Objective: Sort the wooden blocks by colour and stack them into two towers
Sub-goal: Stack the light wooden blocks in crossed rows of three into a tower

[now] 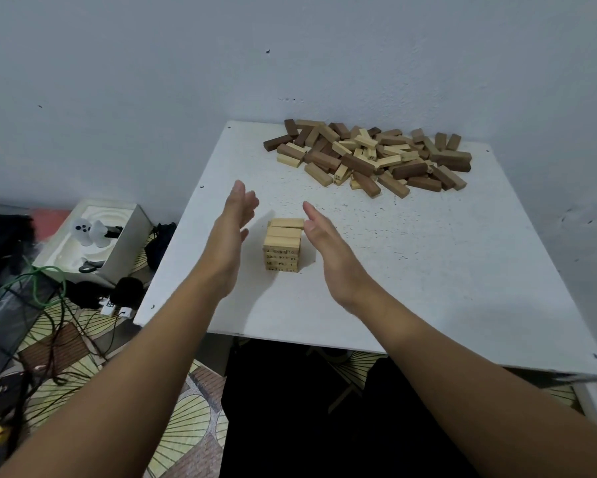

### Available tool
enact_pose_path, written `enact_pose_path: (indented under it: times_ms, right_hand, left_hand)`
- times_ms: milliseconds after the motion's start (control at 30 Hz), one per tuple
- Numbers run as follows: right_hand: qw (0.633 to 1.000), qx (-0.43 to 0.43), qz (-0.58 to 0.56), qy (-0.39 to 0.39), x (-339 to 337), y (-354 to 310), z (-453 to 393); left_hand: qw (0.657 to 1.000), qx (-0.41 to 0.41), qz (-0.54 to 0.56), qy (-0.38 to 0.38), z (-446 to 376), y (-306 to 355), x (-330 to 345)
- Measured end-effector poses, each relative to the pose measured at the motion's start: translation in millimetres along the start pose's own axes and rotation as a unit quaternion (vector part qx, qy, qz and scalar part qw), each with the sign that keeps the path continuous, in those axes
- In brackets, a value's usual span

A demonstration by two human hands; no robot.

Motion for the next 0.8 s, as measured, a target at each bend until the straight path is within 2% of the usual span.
enact_pose_path:
  times_ms: [333,533,800]
  right_hand:
    - [0.998,0.018,-0.055,-0.037,13,5,6]
    - [0.998,0.012,-0.056,-0.029,14,5,8]
    - [0.997,0.015,-0.078,-0.017,14,8,8]
  left_hand:
    - [0.999,-0.023,0.034,0.003,14,-12,18]
    - [0.999,-0.019,0.031,-0.018,21,-10,25]
    - [1.000,-0.013,0.022,-0.008,19,-13,24]
Point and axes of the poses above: each hand's wrist, its own z-axis away from the middle knuckle, its own x-axis out of the palm, y = z × x, the point moved 2 cm from there along -z, towards the middle knuckle, and after that the axes turned 9 degrees about y, right-handed, at the moved point
